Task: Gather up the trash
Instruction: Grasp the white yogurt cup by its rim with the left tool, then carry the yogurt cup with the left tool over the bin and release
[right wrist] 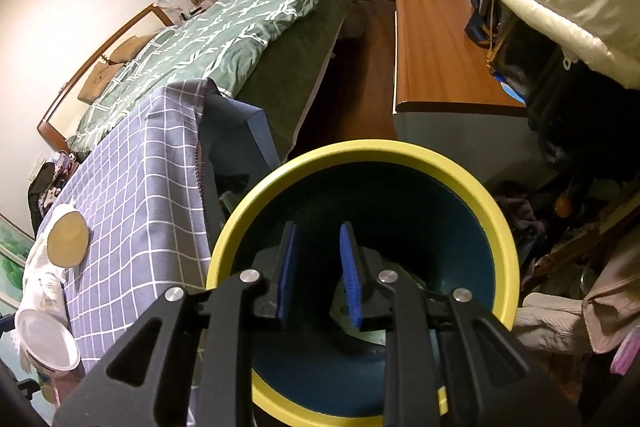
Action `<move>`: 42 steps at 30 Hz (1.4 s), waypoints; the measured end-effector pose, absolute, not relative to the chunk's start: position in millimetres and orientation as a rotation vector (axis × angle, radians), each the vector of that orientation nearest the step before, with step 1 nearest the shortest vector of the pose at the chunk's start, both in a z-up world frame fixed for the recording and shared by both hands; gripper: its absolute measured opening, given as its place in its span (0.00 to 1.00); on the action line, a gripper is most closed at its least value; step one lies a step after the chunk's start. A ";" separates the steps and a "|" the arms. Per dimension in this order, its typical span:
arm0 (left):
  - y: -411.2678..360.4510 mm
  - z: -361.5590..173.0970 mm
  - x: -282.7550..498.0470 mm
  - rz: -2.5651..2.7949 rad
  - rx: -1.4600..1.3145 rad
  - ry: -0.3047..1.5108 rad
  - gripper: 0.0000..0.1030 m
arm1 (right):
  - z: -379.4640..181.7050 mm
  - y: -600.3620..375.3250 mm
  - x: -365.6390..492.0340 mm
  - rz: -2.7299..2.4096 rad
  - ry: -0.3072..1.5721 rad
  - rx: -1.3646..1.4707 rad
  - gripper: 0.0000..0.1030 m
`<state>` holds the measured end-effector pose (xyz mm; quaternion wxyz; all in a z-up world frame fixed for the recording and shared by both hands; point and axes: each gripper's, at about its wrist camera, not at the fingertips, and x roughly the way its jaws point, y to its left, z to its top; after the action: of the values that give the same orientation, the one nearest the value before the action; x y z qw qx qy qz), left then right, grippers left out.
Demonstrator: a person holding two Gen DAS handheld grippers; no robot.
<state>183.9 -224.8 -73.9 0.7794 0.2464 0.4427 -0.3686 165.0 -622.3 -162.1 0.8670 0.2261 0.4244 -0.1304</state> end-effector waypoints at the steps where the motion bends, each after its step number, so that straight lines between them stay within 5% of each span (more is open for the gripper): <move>1: -225.7 -75.6 185.4 -0.800 0.556 0.964 0.90 | -163.0 -622.7 165.2 -0.272 0.891 0.473 0.21; 23: -239.4 -104.9 208.1 -0.776 0.707 1.061 0.83 | -178.1 -618.7 168.8 -0.249 0.933 0.472 0.21; 34: -241.1 -41.7 184.8 -0.873 0.562 0.914 0.82 | -175.2 -621.9 160.5 -0.249 0.908 0.488 0.21; 42: -295.6 -42.8 178.7 -0.947 0.535 0.894 0.82 | -161.3 -628.4 130.1 -0.275 0.865 0.476 0.21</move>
<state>178.7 -295.6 -42.8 0.7622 0.2459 0.4110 -0.4355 130.1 -628.4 -161.3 0.8715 0.2275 0.4139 -0.1317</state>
